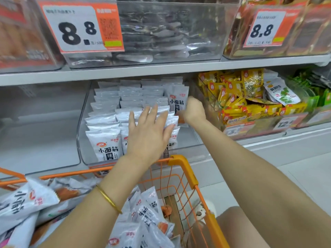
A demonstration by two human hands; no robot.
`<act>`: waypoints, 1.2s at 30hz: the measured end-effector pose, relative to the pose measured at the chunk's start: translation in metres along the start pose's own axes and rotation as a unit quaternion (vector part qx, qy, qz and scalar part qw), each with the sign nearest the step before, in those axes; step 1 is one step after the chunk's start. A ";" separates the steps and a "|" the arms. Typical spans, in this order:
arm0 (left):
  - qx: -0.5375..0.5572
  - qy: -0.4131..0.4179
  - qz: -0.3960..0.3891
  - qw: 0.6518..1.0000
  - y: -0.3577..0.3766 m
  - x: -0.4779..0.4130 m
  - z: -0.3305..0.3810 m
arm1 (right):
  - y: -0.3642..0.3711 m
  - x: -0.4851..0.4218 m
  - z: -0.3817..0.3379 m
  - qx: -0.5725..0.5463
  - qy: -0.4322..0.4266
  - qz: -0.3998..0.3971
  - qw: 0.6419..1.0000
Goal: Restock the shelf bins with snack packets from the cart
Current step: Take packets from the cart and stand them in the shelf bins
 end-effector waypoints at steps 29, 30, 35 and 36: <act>0.113 0.056 0.170 0.977 -0.019 0.089 -0.011 | -0.020 0.158 -0.045 -0.015 -0.159 -0.010 0.987; 0.114 0.058 0.167 0.978 -0.015 0.096 -0.012 | -0.002 0.172 -0.046 0.012 -0.168 -0.088 0.982; 0.112 0.055 0.128 0.984 0.012 0.116 -0.019 | 0.107 0.207 -0.023 0.259 -0.147 -0.374 0.878; 0.110 0.050 0.118 0.986 0.017 0.118 -0.022 | 0.122 0.209 -0.016 0.276 -0.134 -0.398 0.865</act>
Point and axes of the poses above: each hand's wrist, its own x-axis away from the middle knuckle, its own y-axis out of the palm, z = x × y, the point moved 6 cm from there along -x, towards the middle knuckle, and after that the axes turned 14 degrees about -z, right-handed, at the moved point
